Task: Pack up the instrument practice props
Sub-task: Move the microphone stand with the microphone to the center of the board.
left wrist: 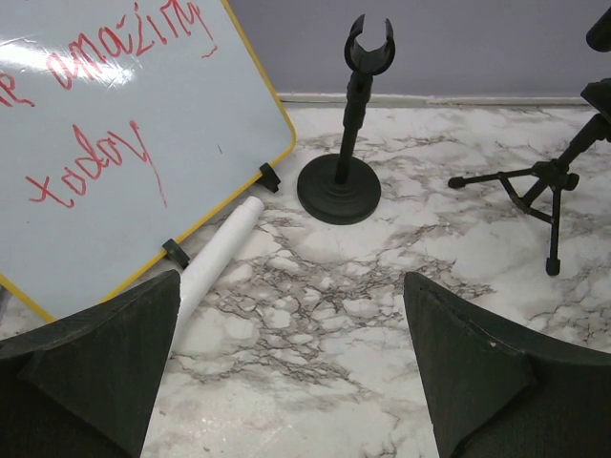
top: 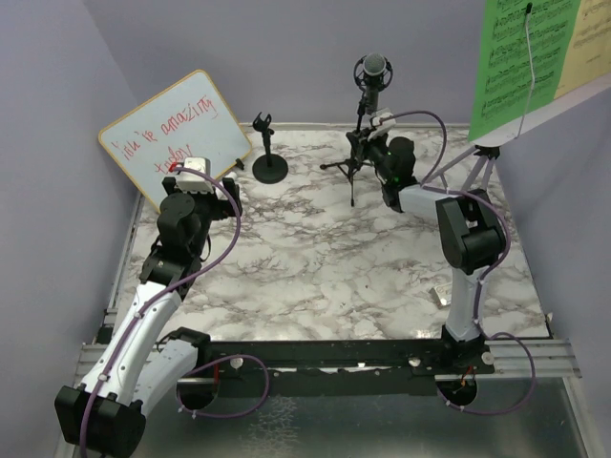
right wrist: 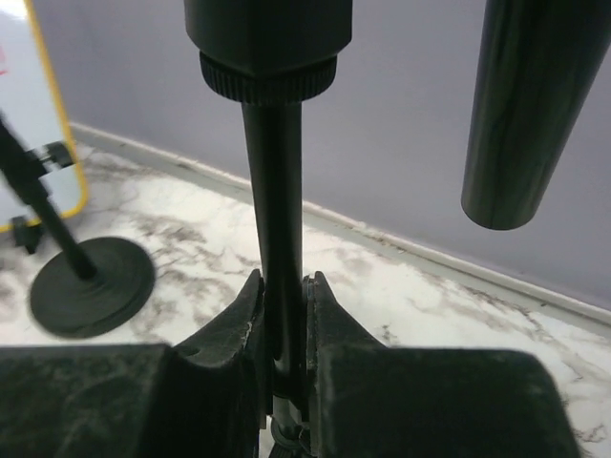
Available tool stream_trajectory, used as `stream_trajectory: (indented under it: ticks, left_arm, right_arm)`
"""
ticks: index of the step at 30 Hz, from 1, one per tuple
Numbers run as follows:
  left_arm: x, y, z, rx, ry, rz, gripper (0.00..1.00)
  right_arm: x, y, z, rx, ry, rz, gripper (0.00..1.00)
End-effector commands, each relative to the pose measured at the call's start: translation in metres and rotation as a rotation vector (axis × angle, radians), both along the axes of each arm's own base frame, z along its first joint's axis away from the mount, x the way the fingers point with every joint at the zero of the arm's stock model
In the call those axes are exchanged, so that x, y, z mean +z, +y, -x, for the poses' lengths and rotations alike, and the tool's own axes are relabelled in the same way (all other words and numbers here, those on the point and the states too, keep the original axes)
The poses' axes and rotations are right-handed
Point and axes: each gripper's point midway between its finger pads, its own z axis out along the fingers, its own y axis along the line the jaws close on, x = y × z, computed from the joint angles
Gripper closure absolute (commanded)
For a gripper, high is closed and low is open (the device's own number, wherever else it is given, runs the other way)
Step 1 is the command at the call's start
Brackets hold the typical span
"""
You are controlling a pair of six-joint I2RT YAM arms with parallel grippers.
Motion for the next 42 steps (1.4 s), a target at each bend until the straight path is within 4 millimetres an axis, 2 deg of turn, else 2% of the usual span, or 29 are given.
stream_trajectory:
  ticks: [1,5,11,19,25,31,34,38,42]
  left_arm:
    - [-0.002,-0.012,0.003,-0.064,-0.008,0.009,0.01]
    - [0.002,-0.023,0.003,-0.117,-0.028,0.026,0.01]
    - [0.0,-0.042,0.005,-0.205,-0.031,0.049,0.01]
    - [0.0,-0.076,0.013,-0.363,-0.014,0.136,0.02]
    - [0.006,-0.108,0.022,-0.5,-0.021,0.227,0.04]
    - [0.0,-0.142,0.029,-0.58,-0.001,0.213,0.05]
    - [0.003,-0.154,0.029,-0.579,-0.012,0.194,0.05]
    - [0.004,-0.167,0.022,-0.551,-0.013,0.199,0.06]
    - [0.005,-0.178,0.015,-0.526,-0.028,0.143,0.06]
  right_arm:
    - [0.009,0.027,0.045,0.224,0.003,-0.014,1.0]
    - [0.006,0.045,0.084,0.379,0.043,-0.046,1.0]
    - [-0.014,0.073,0.145,0.483,0.091,-0.024,1.0]
    - [-0.017,0.099,0.201,0.505,0.11,-0.075,1.0]
    - [-0.017,0.123,0.221,0.467,0.118,-0.088,0.99]
    - [-0.012,0.127,0.229,0.384,0.114,-0.149,0.98]
    - [-0.012,0.126,0.233,0.375,0.125,-0.165,0.92]
    - [-0.004,0.128,0.24,0.394,0.174,-0.216,0.78]
    - [0.006,0.125,0.24,0.376,0.19,-0.189,0.65]
